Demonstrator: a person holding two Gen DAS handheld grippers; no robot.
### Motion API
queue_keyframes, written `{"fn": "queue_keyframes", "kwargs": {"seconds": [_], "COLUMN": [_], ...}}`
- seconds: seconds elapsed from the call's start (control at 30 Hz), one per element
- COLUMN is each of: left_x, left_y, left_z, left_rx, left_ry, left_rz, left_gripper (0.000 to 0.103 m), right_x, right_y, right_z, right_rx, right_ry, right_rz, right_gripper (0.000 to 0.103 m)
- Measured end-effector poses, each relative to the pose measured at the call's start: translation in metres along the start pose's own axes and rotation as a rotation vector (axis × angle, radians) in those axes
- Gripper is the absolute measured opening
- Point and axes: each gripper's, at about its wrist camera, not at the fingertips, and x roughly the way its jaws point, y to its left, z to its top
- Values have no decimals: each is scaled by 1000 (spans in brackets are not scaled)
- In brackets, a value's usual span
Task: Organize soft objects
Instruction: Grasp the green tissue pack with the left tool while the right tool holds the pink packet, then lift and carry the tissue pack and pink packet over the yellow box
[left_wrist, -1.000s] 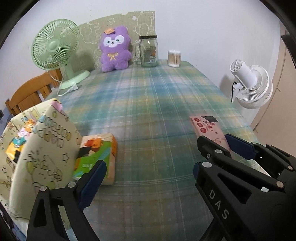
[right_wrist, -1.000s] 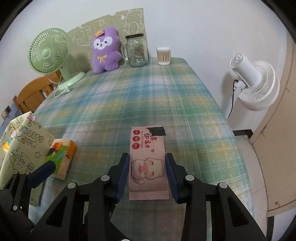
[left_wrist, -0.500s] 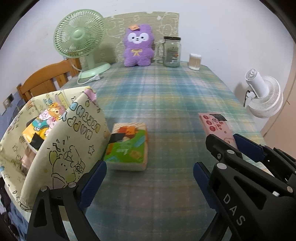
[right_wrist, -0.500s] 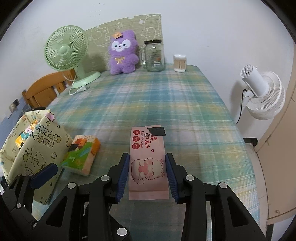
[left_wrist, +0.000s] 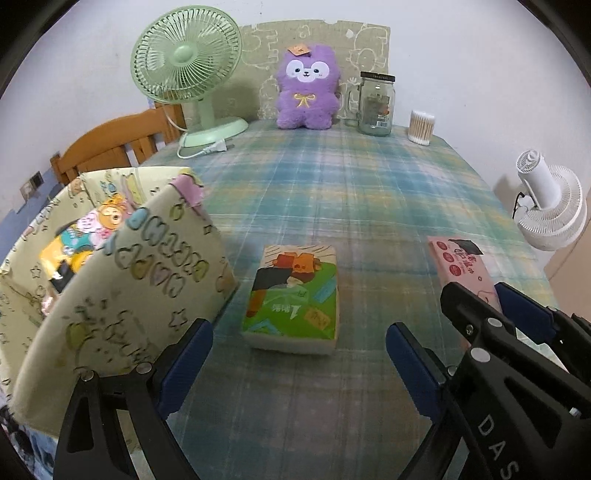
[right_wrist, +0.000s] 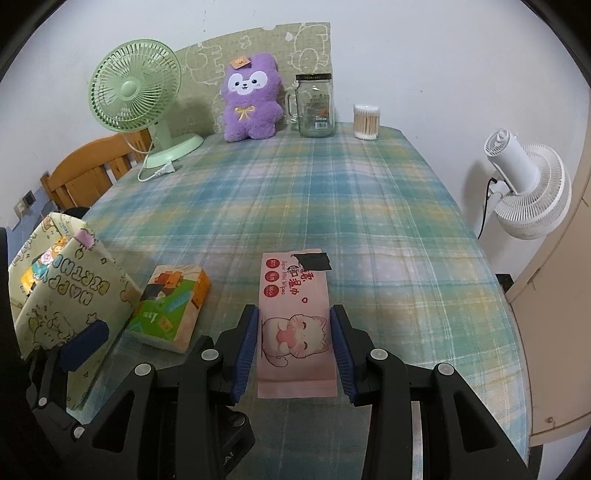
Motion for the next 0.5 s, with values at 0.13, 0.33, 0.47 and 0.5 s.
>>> {"fn": "queue_keyframes", "kwargs": {"seconds": [0.13,0.33,0.47,0.5], "left_x": [14,28,27,26], "left_y": [1,6,7,7], "left_z": [4,7,7,6], "left_rx": [9,-11,-8,-5], "left_ry": [46,83,76,75], "left_rz": [-49,-52,-57,-60], "left_gripper": [86,58,52,52], "right_x": [7,16,16,16], "right_y": [2,7,8,8], "right_z": [4,6,6,6], "right_rx": [-4,3,3,3], "right_ry": [13,23,24,24], "right_rz": [-12,-4,-7,-9], "right_gripper": [43,43,43,43]}}
